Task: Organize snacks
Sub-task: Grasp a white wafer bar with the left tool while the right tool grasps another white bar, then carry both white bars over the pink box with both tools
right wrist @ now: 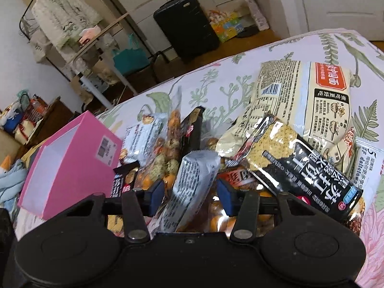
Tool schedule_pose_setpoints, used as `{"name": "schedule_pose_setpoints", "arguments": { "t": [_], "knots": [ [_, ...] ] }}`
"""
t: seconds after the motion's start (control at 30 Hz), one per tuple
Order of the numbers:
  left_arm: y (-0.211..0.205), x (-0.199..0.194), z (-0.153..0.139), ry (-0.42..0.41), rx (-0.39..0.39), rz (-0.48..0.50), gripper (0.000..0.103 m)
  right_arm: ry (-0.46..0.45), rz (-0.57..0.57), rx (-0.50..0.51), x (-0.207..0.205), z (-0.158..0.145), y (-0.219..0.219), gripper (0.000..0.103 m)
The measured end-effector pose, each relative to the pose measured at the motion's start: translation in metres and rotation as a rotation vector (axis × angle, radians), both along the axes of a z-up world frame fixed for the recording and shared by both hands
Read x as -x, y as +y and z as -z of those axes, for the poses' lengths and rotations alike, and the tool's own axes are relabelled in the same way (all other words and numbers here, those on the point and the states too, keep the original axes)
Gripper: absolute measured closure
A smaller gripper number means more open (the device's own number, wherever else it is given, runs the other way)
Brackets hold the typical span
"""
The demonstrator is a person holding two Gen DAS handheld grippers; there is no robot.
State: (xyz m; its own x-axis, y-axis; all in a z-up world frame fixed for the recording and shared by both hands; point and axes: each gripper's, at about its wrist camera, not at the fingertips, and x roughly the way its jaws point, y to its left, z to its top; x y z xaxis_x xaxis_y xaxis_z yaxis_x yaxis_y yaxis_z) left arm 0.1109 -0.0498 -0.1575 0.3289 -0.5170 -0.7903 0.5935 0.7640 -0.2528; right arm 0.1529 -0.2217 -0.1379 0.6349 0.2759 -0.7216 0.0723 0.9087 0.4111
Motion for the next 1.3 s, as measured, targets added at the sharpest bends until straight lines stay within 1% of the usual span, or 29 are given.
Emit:
{"name": "schedule_pose_setpoints", "arguments": {
  "t": [0.03, 0.07, 0.1, 0.13, 0.17, 0.23, 0.3, 0.33, 0.37, 0.4, 0.43, 0.47, 0.57, 0.63, 0.8, 0.87, 0.93, 1.0, 1.13, 1.23, 1.3],
  "knots": [
    [-0.003, 0.001, 0.001, -0.024, -0.012, 0.006, 0.033, -0.006, 0.003, 0.011, -0.001, 0.0, 0.002, 0.05],
    [-0.006, 0.001, 0.001, -0.049, -0.029, 0.015, 0.033, -0.009, 0.002, 0.018, -0.001, -0.001, 0.002, 0.055],
    [-0.01, 0.003, 0.003, -0.079, -0.047, 0.029, 0.033, -0.015, -0.001, 0.034, -0.001, -0.002, 0.004, 0.064],
    [-0.013, 0.006, 0.003, -0.101, -0.056, 0.045, 0.032, -0.024, -0.009, 0.053, 0.0, -0.003, 0.006, 0.066],
    [-0.017, 0.008, 0.004, -0.125, -0.066, 0.069, 0.029, -0.028, -0.018, 0.069, 0.001, -0.004, 0.008, 0.067],
    [-0.025, 0.016, 0.008, -0.19, -0.102, 0.118, 0.029, -0.035, -0.021, 0.09, 0.003, -0.007, 0.009, 0.069],
    [-0.029, 0.024, 0.01, -0.241, -0.127, 0.15, 0.03, -0.041, -0.019, 0.087, 0.007, -0.009, 0.006, 0.069],
    [-0.03, 0.025, 0.009, -0.238, -0.135, 0.151, 0.036, -0.042, -0.016, 0.084, 0.009, -0.011, 0.004, 0.069],
    [-0.03, 0.025, 0.008, -0.216, -0.135, 0.145, 0.046, -0.045, -0.013, 0.076, 0.011, -0.013, 0.001, 0.069],
    [-0.029, 0.024, 0.006, -0.188, -0.137, 0.129, 0.053, -0.046, -0.01, 0.067, 0.013, -0.016, -0.003, 0.069],
    [-0.028, 0.022, 0.004, -0.166, -0.148, 0.114, 0.067, -0.043, -0.009, 0.06, 0.015, -0.017, -0.005, 0.069],
    [-0.028, 0.02, 0.003, -0.146, -0.153, 0.107, 0.069, -0.032, -0.011, 0.047, 0.016, -0.019, -0.007, 0.069],
    [-0.02, 0.016, -0.002, -0.064, -0.115, 0.095, 0.072, -0.005, -0.002, -0.022, 0.023, -0.022, -0.015, 0.069],
    [-0.015, 0.016, -0.005, -0.022, -0.113, 0.088, 0.073, -0.003, -0.005, -0.024, 0.028, -0.026, -0.016, 0.069],
    [0.001, 0.035, -0.017, 0.026, -0.131, 0.098, 0.073, 0.012, -0.034, 0.005, 0.035, -0.035, -0.012, 0.07],
    [0.004, 0.039, -0.02, 0.053, -0.161, 0.098, 0.073, 0.029, -0.047, 0.001, 0.037, -0.038, -0.01, 0.07],
    [0.012, 0.041, -0.024, 0.08, -0.161, 0.081, 0.073, 0.048, -0.053, -0.003, 0.039, -0.04, -0.009, 0.07],
    [0.02, 0.041, -0.029, 0.1, -0.162, 0.061, 0.073, 0.059, -0.066, 0.015, 0.042, -0.042, -0.005, 0.07],
    [0.039, 0.042, -0.044, 0.096, -0.179, 0.018, 0.073, 0.08, -0.105, 0.037, 0.049, -0.048, 0.002, 0.07],
    [0.051, 0.041, -0.052, 0.128, -0.18, -0.018, 0.073, 0.108, -0.145, 0.035, 0.053, -0.053, 0.01, 0.07],
    [0.058, 0.041, -0.057, 0.143, -0.197, -0.028, 0.073, 0.123, -0.176, 0.028, 0.055, -0.057, 0.017, 0.07]
  ]
}}
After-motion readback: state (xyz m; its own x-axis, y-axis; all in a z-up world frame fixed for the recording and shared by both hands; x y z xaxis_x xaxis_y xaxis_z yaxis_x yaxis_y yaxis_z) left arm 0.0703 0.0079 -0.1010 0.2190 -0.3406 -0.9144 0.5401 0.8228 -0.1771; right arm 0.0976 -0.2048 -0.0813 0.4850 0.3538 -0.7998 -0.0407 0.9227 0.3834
